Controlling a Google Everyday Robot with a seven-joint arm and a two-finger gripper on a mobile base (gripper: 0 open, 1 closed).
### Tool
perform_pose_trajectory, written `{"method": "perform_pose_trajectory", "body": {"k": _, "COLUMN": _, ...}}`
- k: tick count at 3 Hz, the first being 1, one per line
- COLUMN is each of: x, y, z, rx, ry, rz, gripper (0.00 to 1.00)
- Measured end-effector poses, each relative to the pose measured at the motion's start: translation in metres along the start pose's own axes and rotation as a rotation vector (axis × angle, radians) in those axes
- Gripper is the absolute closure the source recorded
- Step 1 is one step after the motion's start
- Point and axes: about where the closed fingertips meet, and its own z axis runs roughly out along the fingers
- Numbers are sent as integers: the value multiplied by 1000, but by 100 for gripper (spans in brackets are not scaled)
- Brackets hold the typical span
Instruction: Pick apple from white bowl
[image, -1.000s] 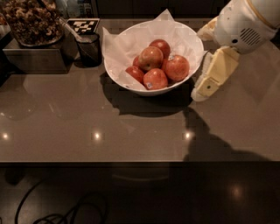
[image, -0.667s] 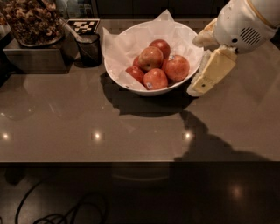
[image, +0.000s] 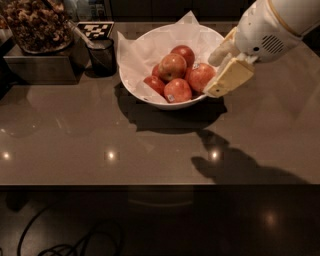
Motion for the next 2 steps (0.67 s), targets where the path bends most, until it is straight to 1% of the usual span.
{"method": "perform_pose_trajectory", "body": {"k": 1, "x": -15, "y": -19, "z": 17, "rx": 35, "ry": -16, "rz": -45, "gripper": 40}}
{"method": "perform_pose_trajectory", "body": {"k": 2, "x": -23, "y": -37, "z": 31, "rx": 57, "ry": -22, "rz": -70, "gripper": 41}}
